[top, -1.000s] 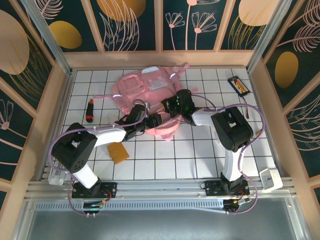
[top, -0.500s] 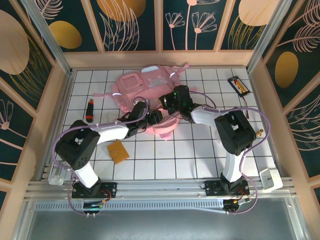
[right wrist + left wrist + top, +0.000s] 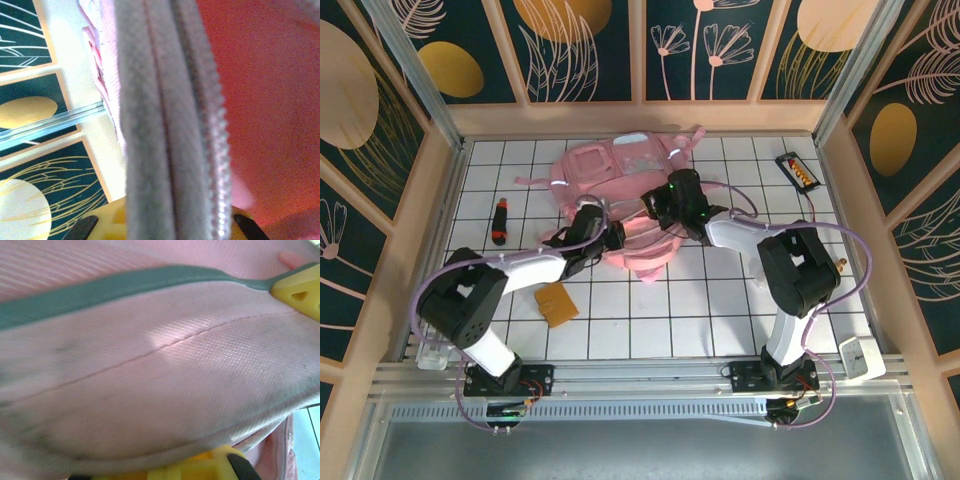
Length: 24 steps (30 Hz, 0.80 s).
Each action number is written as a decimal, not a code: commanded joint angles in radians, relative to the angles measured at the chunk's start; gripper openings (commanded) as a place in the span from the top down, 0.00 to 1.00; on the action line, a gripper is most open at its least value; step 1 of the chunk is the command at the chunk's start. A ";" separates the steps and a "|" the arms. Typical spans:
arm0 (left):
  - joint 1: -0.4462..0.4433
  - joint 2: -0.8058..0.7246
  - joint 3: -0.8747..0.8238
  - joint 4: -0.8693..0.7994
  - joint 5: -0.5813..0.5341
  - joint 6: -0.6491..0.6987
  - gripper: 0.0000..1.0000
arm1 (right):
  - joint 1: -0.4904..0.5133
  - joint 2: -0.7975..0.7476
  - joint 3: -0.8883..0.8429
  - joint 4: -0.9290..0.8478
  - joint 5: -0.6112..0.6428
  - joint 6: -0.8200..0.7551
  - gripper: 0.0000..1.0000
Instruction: Pack the student bag
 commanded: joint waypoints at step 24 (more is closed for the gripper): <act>0.038 0.070 0.065 0.105 0.346 0.326 0.46 | -0.024 -0.034 0.064 -0.067 -0.171 -0.059 1.00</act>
